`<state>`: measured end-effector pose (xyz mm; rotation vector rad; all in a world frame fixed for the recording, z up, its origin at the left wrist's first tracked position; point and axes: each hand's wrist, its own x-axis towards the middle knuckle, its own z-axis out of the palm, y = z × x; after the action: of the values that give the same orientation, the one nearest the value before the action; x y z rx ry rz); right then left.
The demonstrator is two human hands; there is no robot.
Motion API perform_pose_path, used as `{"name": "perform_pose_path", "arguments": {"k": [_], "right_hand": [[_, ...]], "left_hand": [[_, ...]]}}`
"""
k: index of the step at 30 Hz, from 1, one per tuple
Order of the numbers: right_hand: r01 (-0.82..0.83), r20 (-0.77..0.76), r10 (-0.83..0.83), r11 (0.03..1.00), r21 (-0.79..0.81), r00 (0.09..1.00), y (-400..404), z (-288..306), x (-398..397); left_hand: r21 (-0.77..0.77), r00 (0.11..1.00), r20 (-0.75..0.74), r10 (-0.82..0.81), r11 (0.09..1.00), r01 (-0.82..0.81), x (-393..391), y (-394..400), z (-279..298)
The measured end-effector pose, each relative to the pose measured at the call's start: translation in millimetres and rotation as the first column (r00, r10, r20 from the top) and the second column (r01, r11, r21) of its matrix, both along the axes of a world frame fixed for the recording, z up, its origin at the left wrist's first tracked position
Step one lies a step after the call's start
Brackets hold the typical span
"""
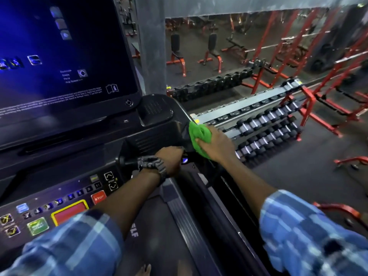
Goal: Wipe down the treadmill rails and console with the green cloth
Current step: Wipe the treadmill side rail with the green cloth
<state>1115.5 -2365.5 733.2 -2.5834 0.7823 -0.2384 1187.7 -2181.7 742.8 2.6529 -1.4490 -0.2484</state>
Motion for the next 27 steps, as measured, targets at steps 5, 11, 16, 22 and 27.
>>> {"name": "perform_pose_path", "arguments": {"k": [5,11,16,22,27], "right_hand": [[-0.335,-0.029,0.346,0.879,-0.341,0.938,25,3,-62],[0.204,-0.048,-0.207,0.977,-0.069,0.977,32,-3,-82],[0.008,0.008,-0.007,0.985,-0.171,1.000,62,10,-126],[0.514,-0.097,-0.531,0.844,-0.155,0.842,86,27,-132],[0.250,-0.028,-0.256,0.957,-0.148,0.966,105,14,-152]], "left_hand": [[0.066,0.999,0.023,-0.038,0.997,0.037,8,-3,10],[-0.096,0.945,0.096,-0.312,0.942,0.321,20,-27,17],[-0.015,0.763,0.055,-0.644,0.764,0.645,20,-41,3],[-0.142,0.730,0.043,-0.682,0.719,0.681,12,-49,-6],[-0.048,0.720,0.122,-0.683,0.721,0.692,7,-47,-6]]}}
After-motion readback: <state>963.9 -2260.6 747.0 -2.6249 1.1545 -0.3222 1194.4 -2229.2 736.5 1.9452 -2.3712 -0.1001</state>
